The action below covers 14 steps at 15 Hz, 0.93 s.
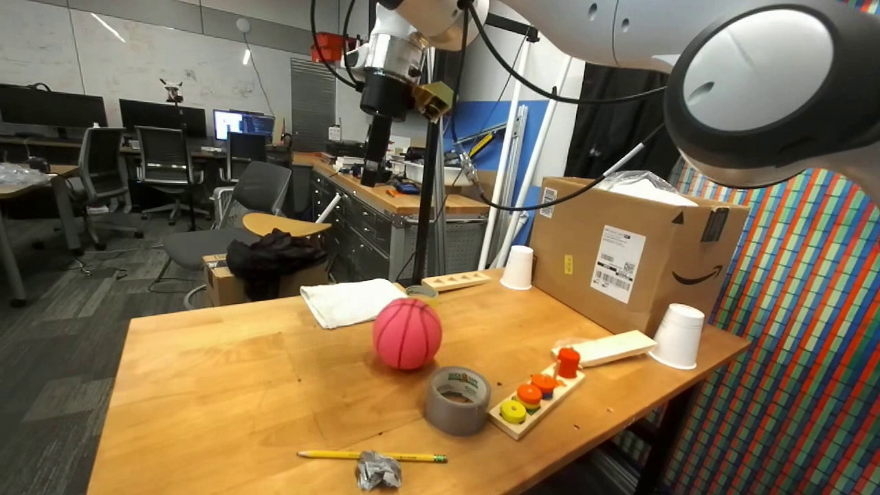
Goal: Roll the basketball on the table
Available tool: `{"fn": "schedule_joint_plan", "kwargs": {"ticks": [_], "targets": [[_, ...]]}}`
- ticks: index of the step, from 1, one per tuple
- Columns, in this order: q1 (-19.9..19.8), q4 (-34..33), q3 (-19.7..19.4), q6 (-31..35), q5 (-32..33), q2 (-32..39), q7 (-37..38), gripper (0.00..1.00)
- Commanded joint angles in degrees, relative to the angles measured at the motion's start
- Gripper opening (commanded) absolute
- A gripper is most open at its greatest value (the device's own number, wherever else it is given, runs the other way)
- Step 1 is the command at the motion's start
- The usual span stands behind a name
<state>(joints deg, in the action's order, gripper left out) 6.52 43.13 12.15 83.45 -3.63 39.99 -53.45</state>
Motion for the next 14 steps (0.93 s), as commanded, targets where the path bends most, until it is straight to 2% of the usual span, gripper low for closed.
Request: {"fn": "schedule_joint_plan", "kwargs": {"ticks": [1, 4, 9, 14], "targets": [[0.1, 10.4, 2.1, 3.2, -2.3, -6.1, -0.5, 1.00], [0.6, 17.5, 1.6, 4.5, 0.1, -9.1, -0.8, 1.00], [-1.1, 30.5, -0.7, 7.8, 2.3, -13.8, 1.6, 1.00], [-1.9, 39.3, -3.7, 10.2, 4.4, -15.8, 5.1, 1.00]]}}
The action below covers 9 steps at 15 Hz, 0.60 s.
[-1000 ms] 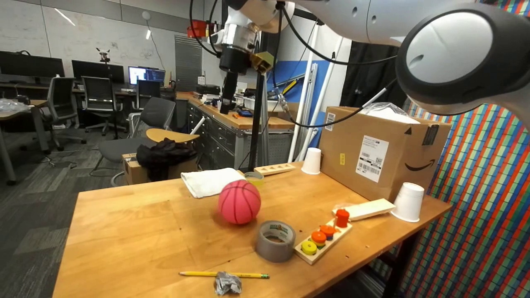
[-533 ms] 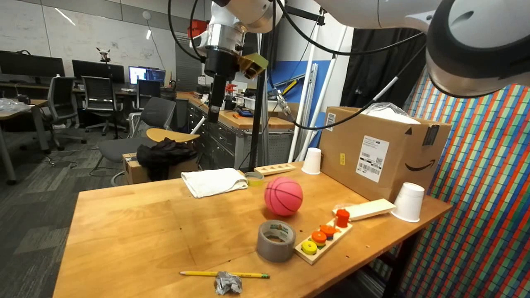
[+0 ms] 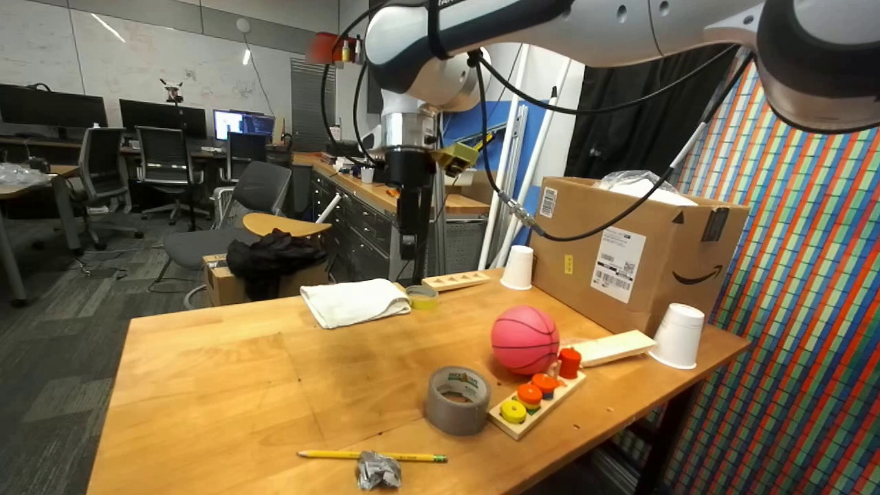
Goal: Roll the basketball on the table
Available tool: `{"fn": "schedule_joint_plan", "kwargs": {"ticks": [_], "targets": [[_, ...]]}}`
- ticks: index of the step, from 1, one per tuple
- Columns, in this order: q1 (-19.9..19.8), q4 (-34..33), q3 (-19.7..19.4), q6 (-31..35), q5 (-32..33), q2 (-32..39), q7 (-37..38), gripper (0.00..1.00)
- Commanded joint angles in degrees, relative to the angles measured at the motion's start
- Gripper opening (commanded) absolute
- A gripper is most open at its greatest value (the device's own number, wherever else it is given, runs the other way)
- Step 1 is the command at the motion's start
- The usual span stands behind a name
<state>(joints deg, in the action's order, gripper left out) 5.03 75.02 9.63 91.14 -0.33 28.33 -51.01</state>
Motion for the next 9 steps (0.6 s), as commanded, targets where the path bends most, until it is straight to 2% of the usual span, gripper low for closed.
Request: {"fn": "schedule_joint_plan", "kwargs": {"ticks": [1, 5, 7, 9], "targets": [[-0.6, 8.6, -1.4, 2.7, 1.1, -4.2, 3.3, 1.00], [-1.9, 12.4, -1.2, 2.1, -0.7, -4.4, 3.1, 1.00], [-2.6, 13.9, -0.7, 1.5, -1.7, -4.5, 1.1, 1.00], [-3.2, 15.1, -0.1, -0.3, -1.5, -4.9, -4.1, 1.00]]}}
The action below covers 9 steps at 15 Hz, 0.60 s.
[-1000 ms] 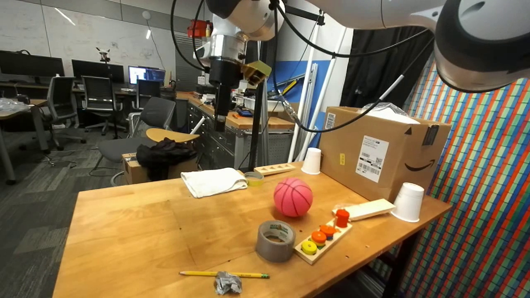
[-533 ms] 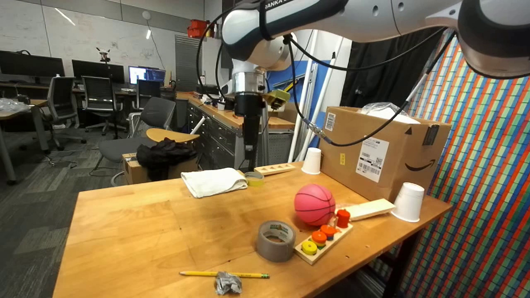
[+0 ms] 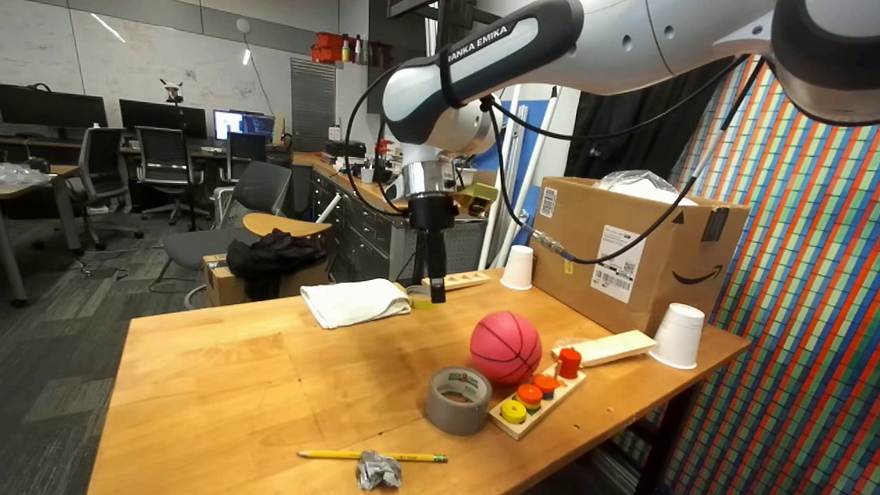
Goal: Roll the basketball on the table
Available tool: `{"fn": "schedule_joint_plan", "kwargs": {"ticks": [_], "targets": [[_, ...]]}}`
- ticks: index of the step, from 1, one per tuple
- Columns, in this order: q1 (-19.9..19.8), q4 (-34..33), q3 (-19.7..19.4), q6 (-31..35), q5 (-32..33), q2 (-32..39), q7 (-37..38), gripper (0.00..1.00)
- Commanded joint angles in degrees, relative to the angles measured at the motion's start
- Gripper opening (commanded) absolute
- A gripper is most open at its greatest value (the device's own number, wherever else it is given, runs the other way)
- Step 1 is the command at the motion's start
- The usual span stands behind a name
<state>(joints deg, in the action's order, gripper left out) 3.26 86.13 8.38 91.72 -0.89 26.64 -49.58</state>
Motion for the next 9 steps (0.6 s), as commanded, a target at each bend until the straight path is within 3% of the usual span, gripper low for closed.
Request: {"fn": "schedule_joint_plan", "kwargs": {"ticks": [1, 9], "targets": [[-1.6, 4.7, 1.1, -1.1, -0.5, -3.4, -7.1, 1.00], [-2.8, 11.5, 1.3, -4.9, -0.6, -7.4, -28.7, 1.00]]}}
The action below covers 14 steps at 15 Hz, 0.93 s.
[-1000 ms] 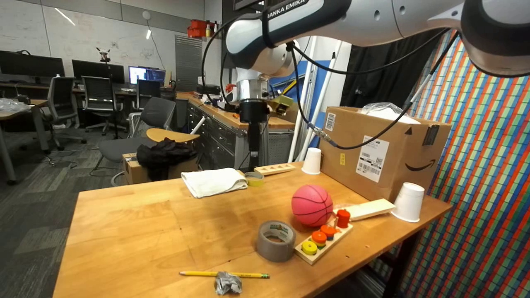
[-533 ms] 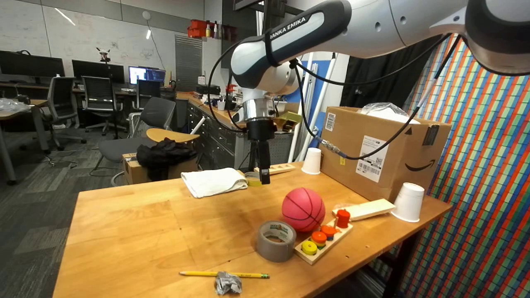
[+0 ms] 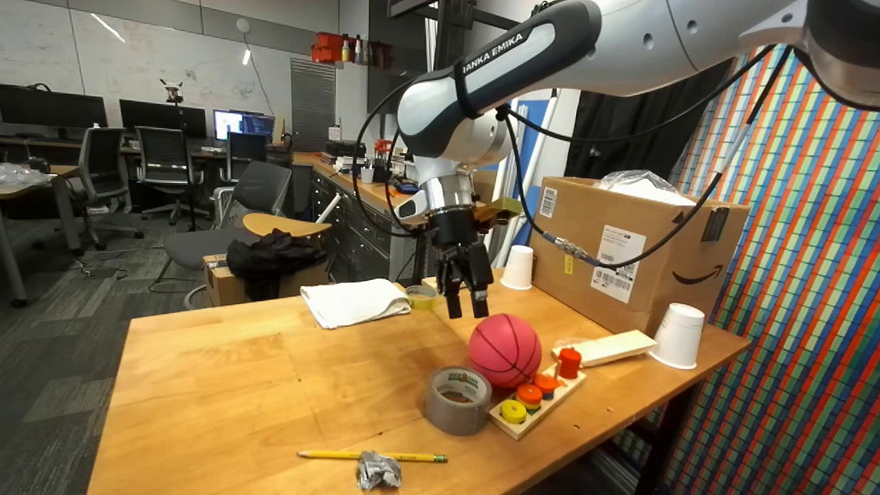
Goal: Roll the basketball on the table
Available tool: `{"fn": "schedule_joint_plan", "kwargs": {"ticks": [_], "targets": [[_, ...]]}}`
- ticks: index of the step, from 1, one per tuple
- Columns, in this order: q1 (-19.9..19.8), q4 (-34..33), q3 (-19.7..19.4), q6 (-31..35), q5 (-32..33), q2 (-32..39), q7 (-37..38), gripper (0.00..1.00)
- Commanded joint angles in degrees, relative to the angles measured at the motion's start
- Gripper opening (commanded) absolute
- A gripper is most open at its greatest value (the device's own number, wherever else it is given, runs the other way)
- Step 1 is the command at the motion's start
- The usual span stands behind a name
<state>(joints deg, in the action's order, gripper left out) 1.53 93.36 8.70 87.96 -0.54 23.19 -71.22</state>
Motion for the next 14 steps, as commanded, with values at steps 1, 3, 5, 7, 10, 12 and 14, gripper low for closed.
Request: {"fn": "schedule_joint_plan", "kwargs": {"ticks": [1, 3, 5, 7, 10, 12, 14], "targets": [[-0.9, 5.5, 1.2, -1.3, -1.2, -4.7, -9.8, 1.00], [-0.7, 7.8, 1.5, -1.6, -1.7, -5.9, -15.4, 1.00], [-0.3, 9.3, 1.8, -2.4, -1.9, -6.0, -19.4, 1.00], [-0.2, 10.7, 1.7, -3.3, -1.9, -5.6, -22.2, 1.00], [-0.6, 12.1, 1.2, -3.3, -1.8, -4.9, -25.5, 1.00], [-0.9, 12.4, 0.9, -2.5, -2.5, -5.0, -27.5, 1.00], [-1.3, 12.0, 0.8, -2.2, -3.9, -5.2, -29.5, 1.00]]}}
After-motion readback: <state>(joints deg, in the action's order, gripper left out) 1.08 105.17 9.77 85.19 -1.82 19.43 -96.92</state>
